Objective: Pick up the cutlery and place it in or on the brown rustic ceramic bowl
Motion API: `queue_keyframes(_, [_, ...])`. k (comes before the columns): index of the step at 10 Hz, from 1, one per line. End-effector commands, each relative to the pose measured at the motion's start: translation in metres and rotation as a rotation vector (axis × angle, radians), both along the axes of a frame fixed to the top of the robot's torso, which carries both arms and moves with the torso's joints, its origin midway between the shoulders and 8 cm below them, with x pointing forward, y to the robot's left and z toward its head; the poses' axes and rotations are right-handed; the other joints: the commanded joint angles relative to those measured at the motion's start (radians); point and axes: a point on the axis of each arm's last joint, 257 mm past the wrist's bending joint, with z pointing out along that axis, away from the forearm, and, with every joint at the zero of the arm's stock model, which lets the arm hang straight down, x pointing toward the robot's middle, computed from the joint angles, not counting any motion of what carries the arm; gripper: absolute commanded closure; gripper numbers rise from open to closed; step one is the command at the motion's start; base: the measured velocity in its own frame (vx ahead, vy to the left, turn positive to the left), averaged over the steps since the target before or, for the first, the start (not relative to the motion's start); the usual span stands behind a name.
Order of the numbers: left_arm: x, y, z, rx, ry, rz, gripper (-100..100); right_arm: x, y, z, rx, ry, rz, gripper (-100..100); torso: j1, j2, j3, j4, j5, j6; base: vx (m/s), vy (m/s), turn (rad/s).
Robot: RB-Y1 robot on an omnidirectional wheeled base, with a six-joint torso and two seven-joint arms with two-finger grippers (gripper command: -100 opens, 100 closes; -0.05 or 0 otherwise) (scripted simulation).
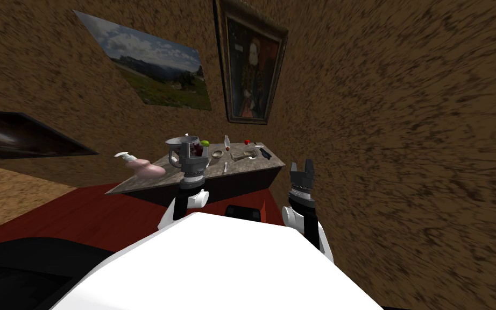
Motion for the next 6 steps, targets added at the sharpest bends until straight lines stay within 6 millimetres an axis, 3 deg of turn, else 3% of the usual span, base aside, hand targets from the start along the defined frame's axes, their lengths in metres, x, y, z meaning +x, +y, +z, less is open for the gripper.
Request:
queue_keyframes(1, [0.005, -0.006, -0.003, 0.038, 0.024, -0.015, -100, 0.000, 0.000, 0.000, 0.000, 0.000, 0.000, 0, 0.000, 0.000, 0.000, 0.000, 0.000, 0.000, -0.009, 0.011, 0.053])
queue_keyframes(6, [0.027, -0.027, -0.023, 0.155, 0.128, -0.058, -100, 0.000, 0.000, 0.000, 0.000, 0.000, 0.000, 0, 0.002, 0.001, 0.001, 0.000, 0.000, 0.000, -0.019, 0.022, 0.057])
